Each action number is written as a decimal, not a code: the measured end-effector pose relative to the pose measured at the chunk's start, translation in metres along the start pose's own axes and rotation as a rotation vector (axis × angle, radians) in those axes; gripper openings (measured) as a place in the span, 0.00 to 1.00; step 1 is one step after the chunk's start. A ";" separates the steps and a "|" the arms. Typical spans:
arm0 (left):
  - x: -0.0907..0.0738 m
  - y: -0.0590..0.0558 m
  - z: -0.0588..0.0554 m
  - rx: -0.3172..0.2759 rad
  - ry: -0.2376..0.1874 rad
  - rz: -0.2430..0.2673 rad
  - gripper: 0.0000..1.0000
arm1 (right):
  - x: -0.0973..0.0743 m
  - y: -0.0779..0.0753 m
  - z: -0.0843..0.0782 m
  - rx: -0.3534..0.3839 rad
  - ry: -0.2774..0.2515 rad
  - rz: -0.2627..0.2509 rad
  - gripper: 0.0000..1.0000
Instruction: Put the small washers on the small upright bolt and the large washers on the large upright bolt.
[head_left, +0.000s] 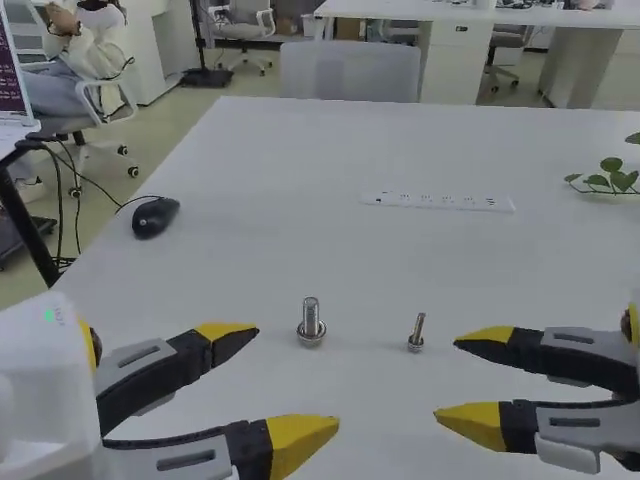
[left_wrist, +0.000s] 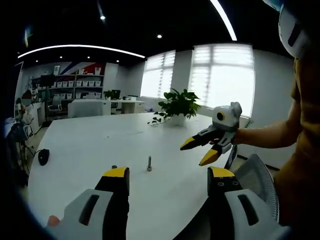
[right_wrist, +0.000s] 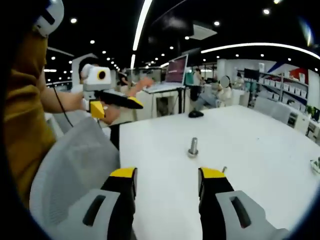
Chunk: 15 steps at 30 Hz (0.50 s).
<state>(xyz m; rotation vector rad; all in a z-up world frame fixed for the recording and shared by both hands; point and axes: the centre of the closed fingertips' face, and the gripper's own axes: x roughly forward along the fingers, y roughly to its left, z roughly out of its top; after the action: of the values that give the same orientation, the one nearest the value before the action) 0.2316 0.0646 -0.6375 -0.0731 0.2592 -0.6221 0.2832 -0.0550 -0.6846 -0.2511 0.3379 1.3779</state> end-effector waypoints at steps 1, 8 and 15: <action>0.000 0.000 0.001 -0.002 -0.002 -0.003 0.62 | -0.005 0.000 -0.003 0.023 -0.007 -0.017 0.52; -0.005 0.002 -0.004 -0.006 0.011 0.001 0.63 | -0.035 0.001 -0.012 0.099 -0.075 -0.122 0.60; -0.005 -0.005 -0.005 -0.019 0.018 -0.011 0.64 | -0.043 0.008 -0.007 0.102 -0.112 -0.128 0.72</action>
<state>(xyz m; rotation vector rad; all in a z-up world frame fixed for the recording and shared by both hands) 0.2239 0.0636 -0.6409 -0.0868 0.2823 -0.6314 0.2676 -0.0953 -0.6744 -0.1085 0.2930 1.2393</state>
